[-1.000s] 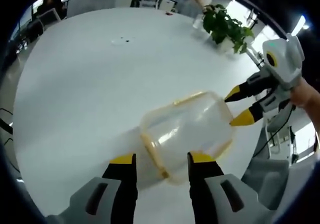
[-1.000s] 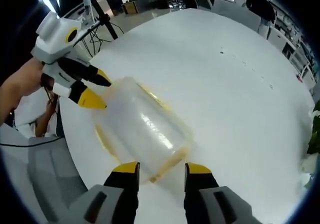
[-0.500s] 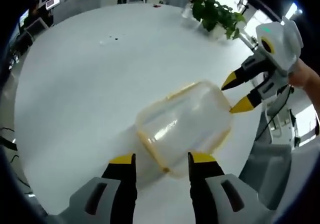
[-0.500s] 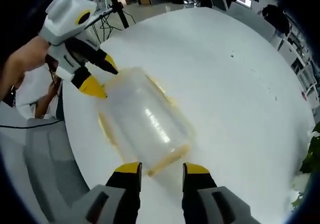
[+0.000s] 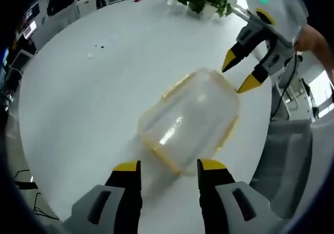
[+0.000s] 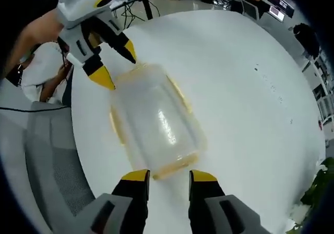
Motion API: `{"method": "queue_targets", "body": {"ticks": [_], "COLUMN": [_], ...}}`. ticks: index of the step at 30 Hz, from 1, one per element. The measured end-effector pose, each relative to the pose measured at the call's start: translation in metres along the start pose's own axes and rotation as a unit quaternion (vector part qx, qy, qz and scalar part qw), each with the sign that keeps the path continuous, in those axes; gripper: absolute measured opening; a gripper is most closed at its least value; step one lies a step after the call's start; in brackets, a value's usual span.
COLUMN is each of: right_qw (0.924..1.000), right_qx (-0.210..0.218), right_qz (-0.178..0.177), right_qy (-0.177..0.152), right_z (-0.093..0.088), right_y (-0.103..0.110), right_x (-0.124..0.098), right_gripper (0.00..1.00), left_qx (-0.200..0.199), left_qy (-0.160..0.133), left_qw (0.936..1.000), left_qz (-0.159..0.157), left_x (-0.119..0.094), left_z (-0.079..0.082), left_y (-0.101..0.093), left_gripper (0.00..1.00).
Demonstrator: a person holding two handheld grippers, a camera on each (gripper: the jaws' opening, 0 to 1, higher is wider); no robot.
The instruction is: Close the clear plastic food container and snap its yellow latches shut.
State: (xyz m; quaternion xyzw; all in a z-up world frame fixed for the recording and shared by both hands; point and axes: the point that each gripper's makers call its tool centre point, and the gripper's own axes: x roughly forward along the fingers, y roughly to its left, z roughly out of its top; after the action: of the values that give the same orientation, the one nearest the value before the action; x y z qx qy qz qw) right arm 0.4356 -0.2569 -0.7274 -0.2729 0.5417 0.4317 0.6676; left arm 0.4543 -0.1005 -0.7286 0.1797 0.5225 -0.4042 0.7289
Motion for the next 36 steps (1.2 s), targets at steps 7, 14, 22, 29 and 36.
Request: {"method": "queue_targets", "body": {"ticks": [7, 14, 22, 29, 36], "right_qw": [0.9994, 0.9978, 0.9953, 0.9941, 0.9929], "right_qx": [-0.032, -0.059, -0.09, -0.104, -0.116], "right_qz": [0.012, 0.02, 0.015, 0.016, 0.015], "right_qy": [0.01, 0.022, 0.03, 0.026, 0.022], "right_z": [0.001, 0.0, 0.001, 0.006, 0.01], "right_y": [0.004, 0.006, 0.004, 0.005, 0.006], "right_x": [-0.002, -0.001, -0.003, -0.005, -0.004], "right_gripper": [0.26, 0.24, 0.22, 0.21, 0.19], "left_qx": [0.044, 0.07, 0.123, 0.178, 0.2], "left_qy": [0.007, 0.01, 0.013, -0.014, -0.002], "left_qw": [0.999, 0.9974, 0.9923, 0.9839, 0.9797], "left_qz": [-0.007, -0.009, 0.001, -0.001, -0.013], "left_x": [-0.002, -0.004, -0.007, -0.008, -0.005], "left_z": [0.003, 0.007, 0.017, 0.034, 0.032], "left_y": [-0.003, -0.001, 0.002, -0.005, -0.01], "left_gripper": [0.41, 0.41, 0.4, 0.35, 0.34]}}
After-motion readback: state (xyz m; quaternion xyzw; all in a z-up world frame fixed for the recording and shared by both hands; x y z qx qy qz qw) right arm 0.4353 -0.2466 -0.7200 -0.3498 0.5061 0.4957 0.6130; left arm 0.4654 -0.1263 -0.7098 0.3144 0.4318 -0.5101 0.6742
